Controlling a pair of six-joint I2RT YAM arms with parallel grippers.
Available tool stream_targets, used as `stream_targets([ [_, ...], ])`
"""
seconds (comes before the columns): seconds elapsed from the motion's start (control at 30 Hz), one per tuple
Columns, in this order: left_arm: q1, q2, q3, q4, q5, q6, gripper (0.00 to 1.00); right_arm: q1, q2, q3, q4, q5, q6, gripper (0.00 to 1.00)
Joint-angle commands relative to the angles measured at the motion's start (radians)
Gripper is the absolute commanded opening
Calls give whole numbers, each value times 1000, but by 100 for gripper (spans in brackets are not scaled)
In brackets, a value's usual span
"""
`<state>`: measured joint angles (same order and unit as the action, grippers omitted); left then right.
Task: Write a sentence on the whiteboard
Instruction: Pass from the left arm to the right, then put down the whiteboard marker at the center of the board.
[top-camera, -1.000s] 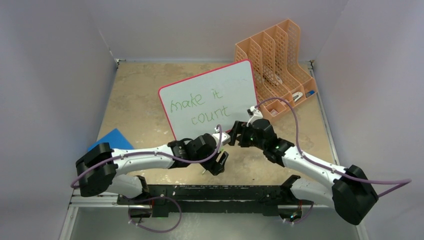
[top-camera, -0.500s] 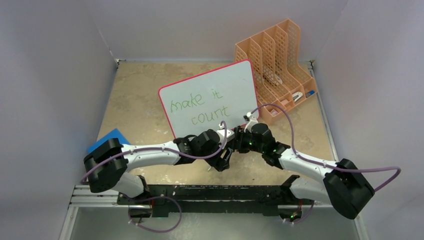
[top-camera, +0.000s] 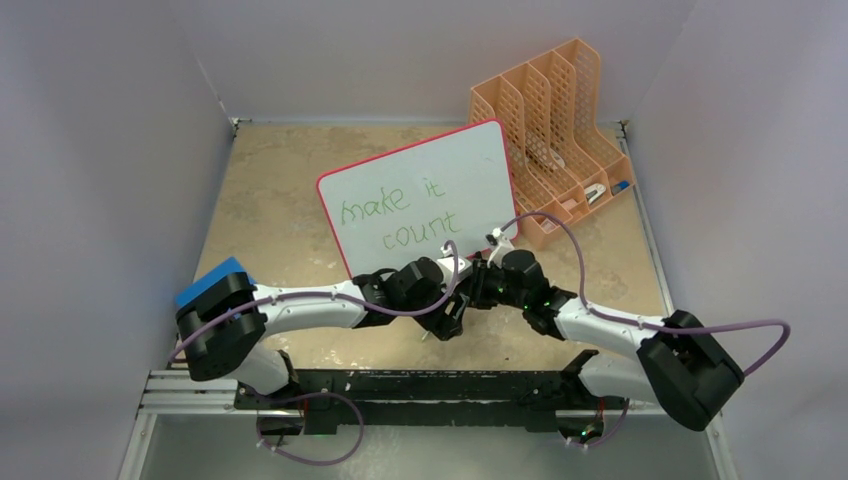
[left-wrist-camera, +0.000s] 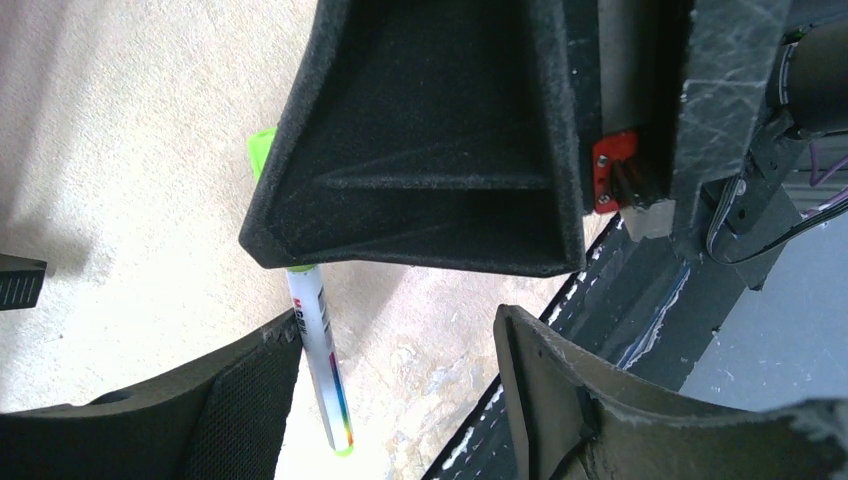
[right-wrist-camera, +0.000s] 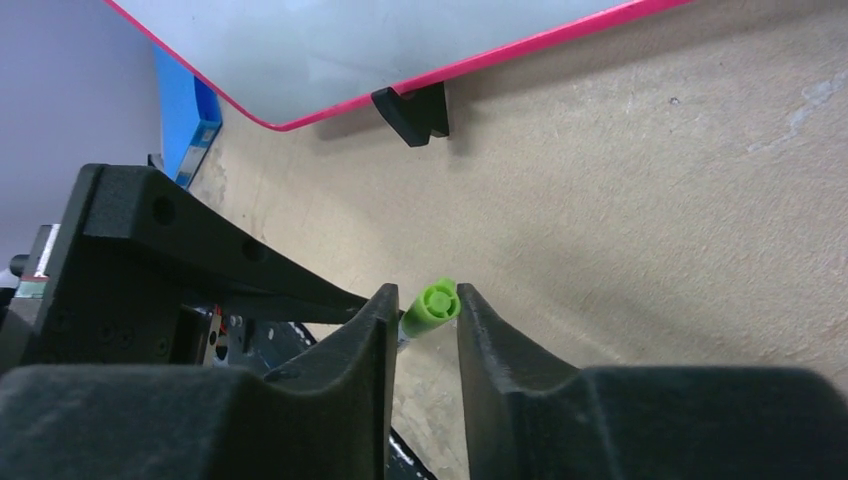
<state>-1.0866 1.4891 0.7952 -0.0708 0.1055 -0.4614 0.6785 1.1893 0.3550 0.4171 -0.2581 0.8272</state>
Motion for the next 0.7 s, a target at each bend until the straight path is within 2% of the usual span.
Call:
stream_targets([
  [0.0, 7, 11, 34, 55, 20, -14, 67, 0, 8, -8, 67, -21, 22, 26],
  [0.13, 6, 10, 29, 55, 19, -19, 67, 0, 26, -11, 75, -14, 27, 13],
  [0.37, 7, -23, 21, 38, -26, -46, 67, 0, 39, -27, 29, 42, 46, 8],
  [0.5, 6, -57, 28, -17, -80, -72, 69, 0, 65, -41, 14, 72, 76, 15],
  [0.67, 9, -101, 62, -104, -142, -102, 72, 0, 122, -33, 13, 90, 88, 28],
])
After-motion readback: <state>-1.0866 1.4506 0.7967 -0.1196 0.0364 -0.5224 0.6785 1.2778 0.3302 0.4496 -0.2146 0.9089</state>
